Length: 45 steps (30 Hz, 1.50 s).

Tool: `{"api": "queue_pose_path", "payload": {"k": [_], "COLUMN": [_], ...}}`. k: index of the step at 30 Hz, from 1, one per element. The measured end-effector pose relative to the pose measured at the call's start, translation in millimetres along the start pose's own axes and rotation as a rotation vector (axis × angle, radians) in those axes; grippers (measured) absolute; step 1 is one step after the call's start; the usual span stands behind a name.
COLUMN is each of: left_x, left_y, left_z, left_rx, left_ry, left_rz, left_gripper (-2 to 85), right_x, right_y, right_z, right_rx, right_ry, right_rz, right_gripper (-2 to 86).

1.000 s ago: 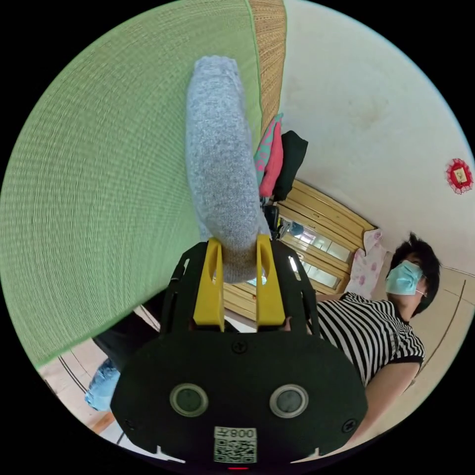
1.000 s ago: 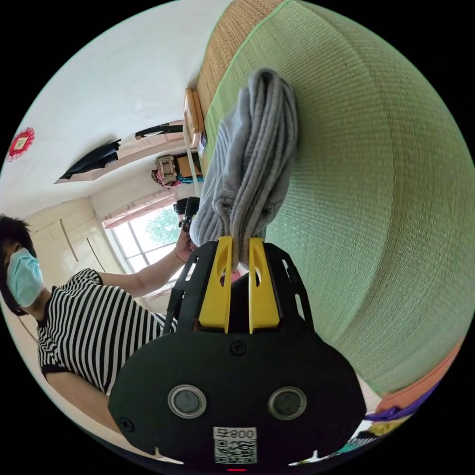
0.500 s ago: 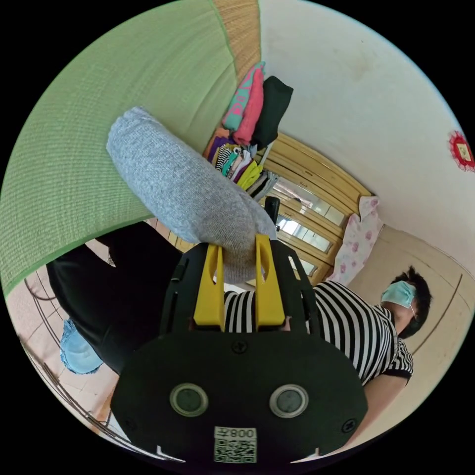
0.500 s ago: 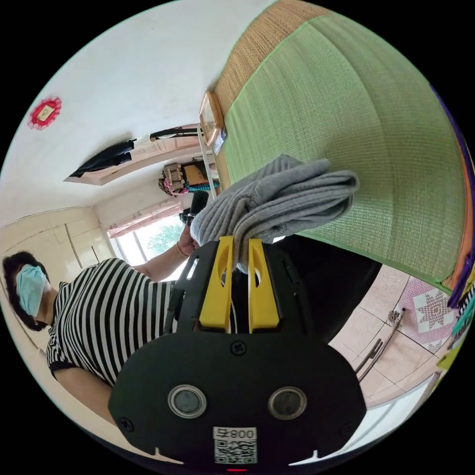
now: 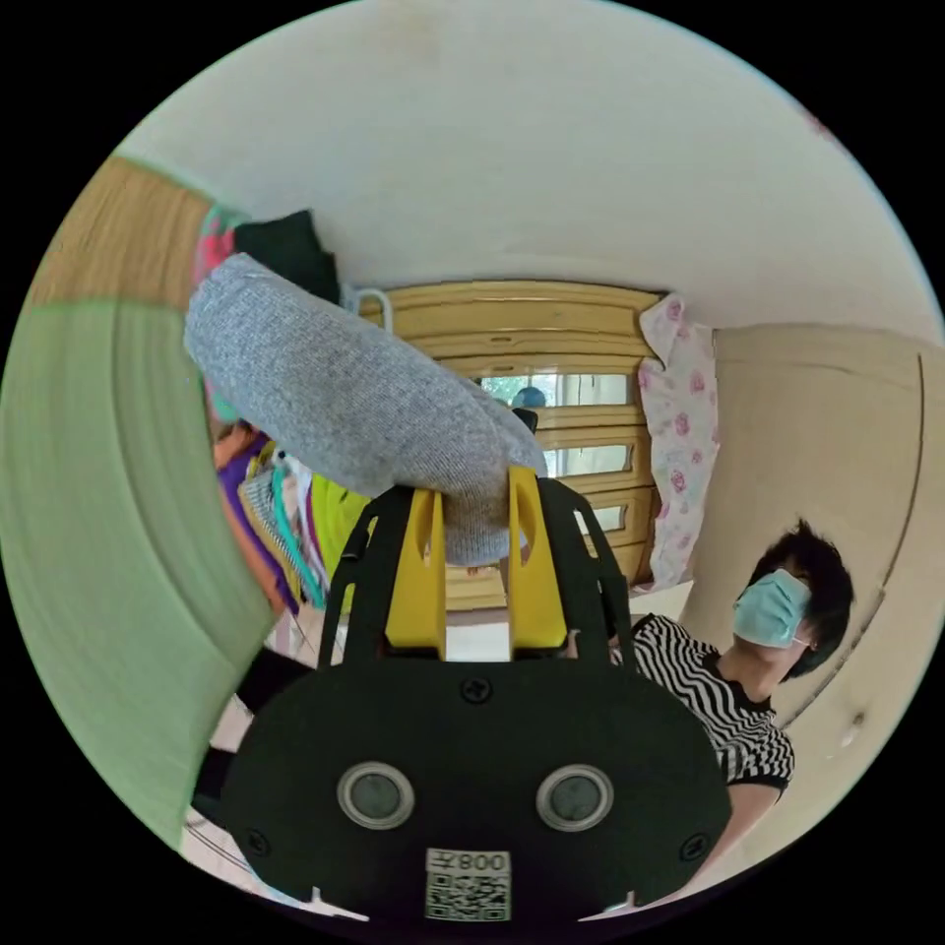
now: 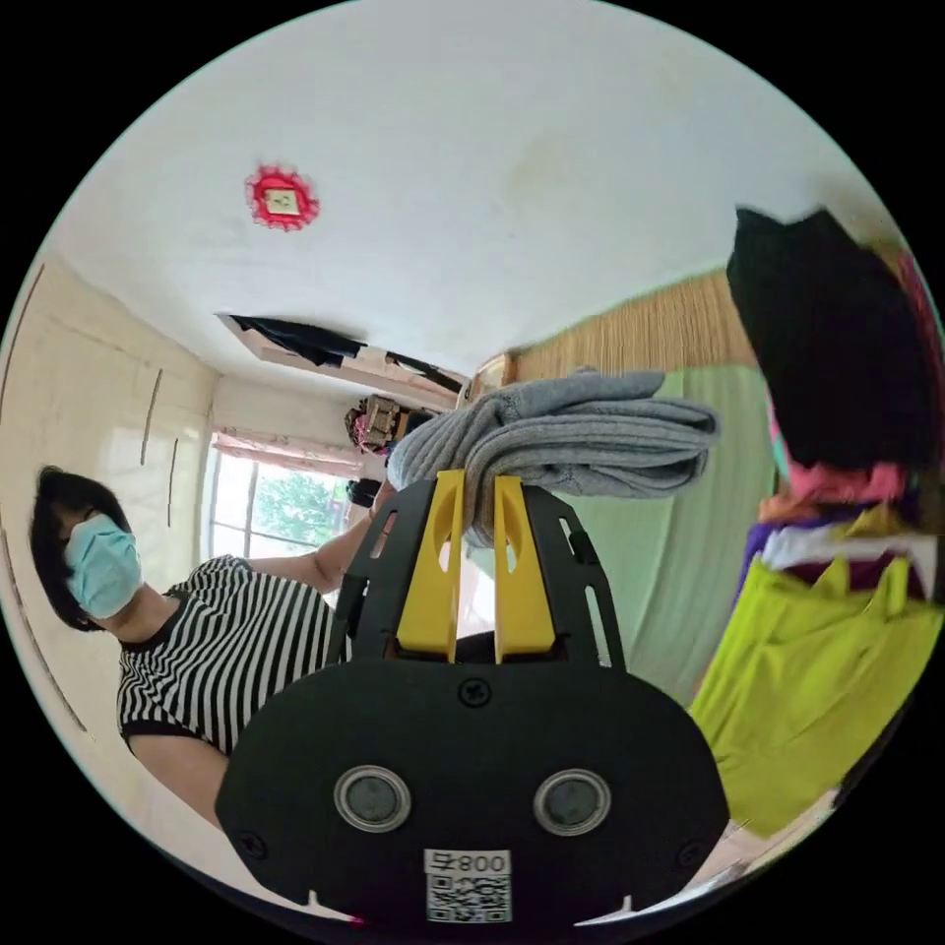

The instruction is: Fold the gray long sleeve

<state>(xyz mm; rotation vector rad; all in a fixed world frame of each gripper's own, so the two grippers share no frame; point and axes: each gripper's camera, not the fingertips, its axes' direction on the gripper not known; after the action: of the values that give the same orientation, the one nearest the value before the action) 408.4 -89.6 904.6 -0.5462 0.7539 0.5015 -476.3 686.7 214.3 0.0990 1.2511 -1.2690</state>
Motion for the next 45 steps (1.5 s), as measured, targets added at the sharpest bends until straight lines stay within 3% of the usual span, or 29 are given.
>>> {"api": "queue_pose_path", "payload": {"k": [5,10,14,18,20,23,28,31,34,39,41,45], "left_x": [7.3,-35.7,-134.6,-242.3,-281.1,-303.7,-325.5,-337.1,-355.1,-388.6,-401.7,-397.6], "left_y": [-109.8,-183.8,-224.2,-243.3,-249.1,-262.5,-289.5,-305.0,-320.2,-340.8,-346.9,-346.6], "left_z": [102.6,193.4,272.3,336.4,368.6,404.2,455.9,491.2,528.6,592.7,621.2,645.0], "left_rx": [0.129,0.193,0.198,0.107,0.121,0.11,0.102,0.056,0.008,-0.14,-0.22,-0.173], "left_ry": [-0.051,-0.164,-0.268,-0.364,-0.313,-0.321,-0.375,-0.453,-0.499,-0.606,-0.659,-0.751], "left_rz": [0.213,0.276,0.122,-0.162,-0.188,-0.152,-0.12,-0.109,-0.109,-0.081,-0.072,0.008], "left_gripper": [10.8,10.9,11.0,11.1,11.3,11.9,12.9,13.1,12.9,12.5,11.8,8.2], "right_x": [-30.9,-24.6,29.8,135.5,166.7,166.8,108.6,60.4,35.7,57.2,59.6,65.8], "right_y": [-70.0,-121.6,-132.7,-119.6,-104.4,-90.4,-88.9,-91.0,-96.1,-79.7,-67.1,-56.3], "right_z": [-124.3,-222.3,-250.1,-253.1,-254.3,-285.9,-358.0,-363.6,-334.2,-287.7,-288.7,-314.7], "right_rx": [0.045,0.028,-0.044,-0.166,-0.221,-0.138,0.047,0.077,-0.049,-0.307,-0.31,-0.25], "right_ry": [0.057,0.182,0.262,0.319,0.327,0.242,0.314,0.324,0.436,0.695,0.715,0.673], "right_rz": [-0.186,-0.226,-0.12,0.182,0.283,0.246,0.092,-0.065,-0.174,-0.157,-0.152,-0.099], "right_gripper": [4.4,5.1,5.5,5.8,5.6,4.6,0.6,0.2,0.1,0.0,0.0,0.0]}}
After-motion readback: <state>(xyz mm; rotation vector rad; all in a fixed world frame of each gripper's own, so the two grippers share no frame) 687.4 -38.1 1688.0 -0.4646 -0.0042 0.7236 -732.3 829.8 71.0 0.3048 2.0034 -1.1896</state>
